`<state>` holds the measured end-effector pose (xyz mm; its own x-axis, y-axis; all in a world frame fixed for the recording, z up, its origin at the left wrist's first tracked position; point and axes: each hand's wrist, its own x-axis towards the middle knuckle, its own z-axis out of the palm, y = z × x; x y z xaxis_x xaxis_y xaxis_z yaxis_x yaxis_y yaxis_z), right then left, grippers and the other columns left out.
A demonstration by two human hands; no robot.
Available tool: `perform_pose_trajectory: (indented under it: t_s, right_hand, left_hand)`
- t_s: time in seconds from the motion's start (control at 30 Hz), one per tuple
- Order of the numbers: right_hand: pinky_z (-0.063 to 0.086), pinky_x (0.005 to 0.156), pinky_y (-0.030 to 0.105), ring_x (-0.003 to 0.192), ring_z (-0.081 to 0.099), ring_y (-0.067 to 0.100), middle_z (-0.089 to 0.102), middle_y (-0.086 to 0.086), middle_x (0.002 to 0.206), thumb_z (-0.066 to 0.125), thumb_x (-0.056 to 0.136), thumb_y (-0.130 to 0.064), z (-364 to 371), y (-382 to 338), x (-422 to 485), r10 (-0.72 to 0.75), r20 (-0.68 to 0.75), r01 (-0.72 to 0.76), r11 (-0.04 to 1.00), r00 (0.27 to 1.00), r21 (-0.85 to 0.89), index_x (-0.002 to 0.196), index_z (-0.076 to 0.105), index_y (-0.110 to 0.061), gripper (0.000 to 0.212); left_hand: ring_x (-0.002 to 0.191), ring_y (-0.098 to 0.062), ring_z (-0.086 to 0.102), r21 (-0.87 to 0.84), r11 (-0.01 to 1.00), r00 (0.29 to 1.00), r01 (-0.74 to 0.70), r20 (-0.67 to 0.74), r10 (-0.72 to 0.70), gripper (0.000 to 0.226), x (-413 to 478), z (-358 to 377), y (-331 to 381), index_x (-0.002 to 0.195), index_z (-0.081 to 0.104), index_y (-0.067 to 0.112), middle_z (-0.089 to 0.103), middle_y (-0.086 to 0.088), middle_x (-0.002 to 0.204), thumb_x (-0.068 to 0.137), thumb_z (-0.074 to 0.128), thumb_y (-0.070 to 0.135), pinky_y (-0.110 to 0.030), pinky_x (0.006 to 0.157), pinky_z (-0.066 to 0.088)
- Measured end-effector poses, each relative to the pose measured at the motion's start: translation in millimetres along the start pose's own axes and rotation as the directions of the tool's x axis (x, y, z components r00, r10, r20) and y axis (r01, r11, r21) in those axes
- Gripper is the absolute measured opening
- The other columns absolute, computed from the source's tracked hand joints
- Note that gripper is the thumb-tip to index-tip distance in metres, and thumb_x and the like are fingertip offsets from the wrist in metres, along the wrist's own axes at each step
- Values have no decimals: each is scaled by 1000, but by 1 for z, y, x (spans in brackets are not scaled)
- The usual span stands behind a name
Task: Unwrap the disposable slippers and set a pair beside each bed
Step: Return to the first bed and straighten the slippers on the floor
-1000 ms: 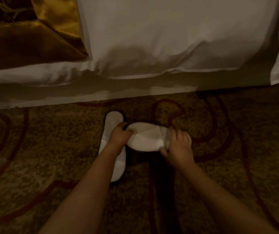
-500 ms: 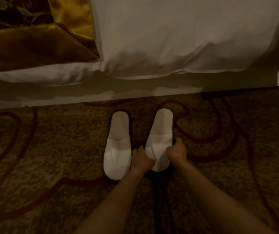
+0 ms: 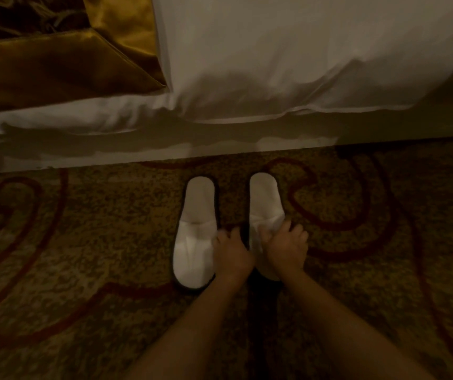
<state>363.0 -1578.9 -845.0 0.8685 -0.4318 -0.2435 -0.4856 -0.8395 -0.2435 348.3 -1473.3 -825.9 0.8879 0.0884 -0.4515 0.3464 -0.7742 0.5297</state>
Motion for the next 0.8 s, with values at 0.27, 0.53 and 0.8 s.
perform_pose_trajectory:
  t_s: [0.27,0.53,0.8]
  right_hand:
    - [27,109,46,134,25,38,19,23,150,51,71,-75,14,0,-9,-133,165,164,968,977,-191,148,6,-17,107]
    - [25,111,46,135,23,38,17,22,151,51,72,-73,13,5,-12,-164,160,190,968,973,-162,148,5,-18,104]
    - [24,109,46,135,23,38,17,22,151,50,72,-74,14,5,-11,-174,149,198,965,973,-170,148,6,-17,104]
  left_hand:
    - [140,-44,8,349,922,984,168,-8,-176,92,16,-31,-51,147,1,35,-7,-11,158,78,54,64,-60,108,21]
    - [136,-45,15,300,931,977,209,-92,-190,86,15,-23,-50,146,11,31,-2,-12,157,78,56,60,-56,103,31]
    - [137,-45,13,308,930,980,199,-89,-180,87,17,-21,-53,146,10,31,-2,-12,157,79,55,61,-57,104,30]
